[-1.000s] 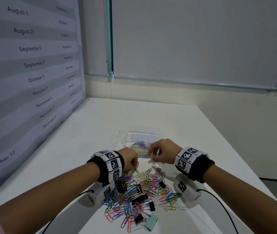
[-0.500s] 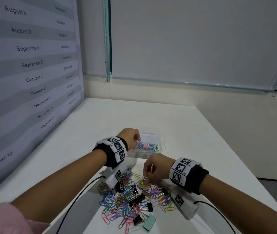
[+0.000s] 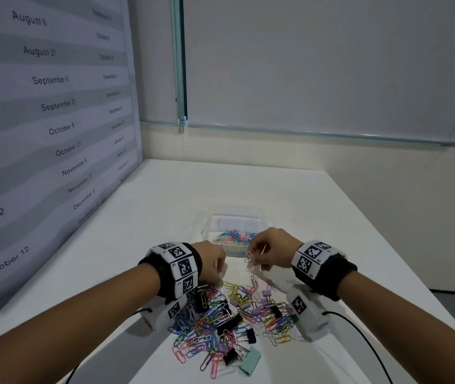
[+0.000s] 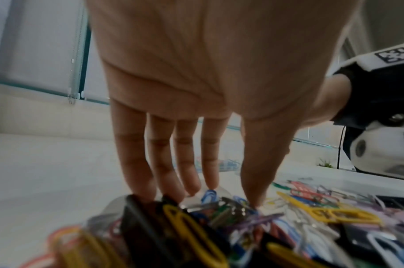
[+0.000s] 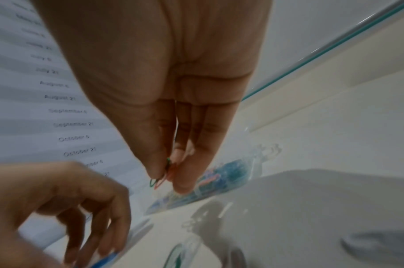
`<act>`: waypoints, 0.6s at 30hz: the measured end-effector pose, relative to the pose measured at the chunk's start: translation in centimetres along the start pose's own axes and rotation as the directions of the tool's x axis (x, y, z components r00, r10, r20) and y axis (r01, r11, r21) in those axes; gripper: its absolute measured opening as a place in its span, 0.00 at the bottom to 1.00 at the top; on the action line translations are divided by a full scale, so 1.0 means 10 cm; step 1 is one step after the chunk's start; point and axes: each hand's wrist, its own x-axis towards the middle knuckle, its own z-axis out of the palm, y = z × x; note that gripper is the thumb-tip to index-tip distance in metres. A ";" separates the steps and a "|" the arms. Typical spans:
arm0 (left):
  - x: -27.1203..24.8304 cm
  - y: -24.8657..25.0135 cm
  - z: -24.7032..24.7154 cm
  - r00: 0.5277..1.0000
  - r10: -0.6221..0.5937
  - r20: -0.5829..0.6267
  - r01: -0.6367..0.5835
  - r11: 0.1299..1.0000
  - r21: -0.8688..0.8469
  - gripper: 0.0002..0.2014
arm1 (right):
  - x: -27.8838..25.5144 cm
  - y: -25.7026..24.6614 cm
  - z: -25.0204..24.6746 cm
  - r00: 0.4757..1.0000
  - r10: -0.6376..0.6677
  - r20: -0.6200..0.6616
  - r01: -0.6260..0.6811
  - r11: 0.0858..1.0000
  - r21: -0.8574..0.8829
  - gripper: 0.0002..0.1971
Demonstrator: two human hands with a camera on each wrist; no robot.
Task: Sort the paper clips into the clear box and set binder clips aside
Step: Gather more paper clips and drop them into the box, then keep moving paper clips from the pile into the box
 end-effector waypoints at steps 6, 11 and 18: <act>0.00 0.06 0.01 1.000 0.030 -0.003 -0.030 0.999 -0.039 0.11 | 0.09 -0.02 -0.18 0.968 0.022 -0.248 0.012 0.991 0.134 0.06; 0.01 0.10 0.02 0.999 0.040 -0.027 -0.041 0.998 -0.045 0.12 | 0.05 0.05 -0.14 0.971 0.032 -0.239 -0.019 0.998 0.058 0.13; 0.03 0.10 0.05 0.999 0.037 -0.026 -0.040 0.995 -0.093 0.12 | -0.16 -0.04 0.09 0.993 -0.021 0.112 0.046 0.973 -0.225 0.17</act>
